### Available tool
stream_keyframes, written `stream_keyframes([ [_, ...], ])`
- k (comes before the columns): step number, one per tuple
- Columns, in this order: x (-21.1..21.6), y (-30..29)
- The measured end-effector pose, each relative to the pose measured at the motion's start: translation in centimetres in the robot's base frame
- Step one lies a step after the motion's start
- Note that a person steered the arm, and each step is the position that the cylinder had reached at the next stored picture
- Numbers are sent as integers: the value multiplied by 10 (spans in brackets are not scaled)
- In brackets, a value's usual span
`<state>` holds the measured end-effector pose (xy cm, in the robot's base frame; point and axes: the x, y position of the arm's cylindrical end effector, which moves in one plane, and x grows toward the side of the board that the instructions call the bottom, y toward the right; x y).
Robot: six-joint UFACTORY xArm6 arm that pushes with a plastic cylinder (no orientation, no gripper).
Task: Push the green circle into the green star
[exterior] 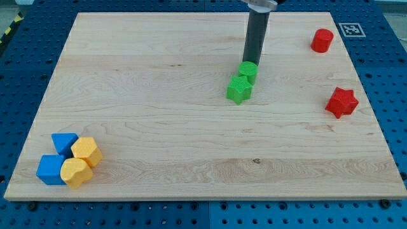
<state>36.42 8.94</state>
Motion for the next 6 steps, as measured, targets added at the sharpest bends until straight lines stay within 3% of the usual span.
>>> stream_keyframes([
  [2, -12, -2],
  [3, 1, 25],
  [6, 19, 4],
])
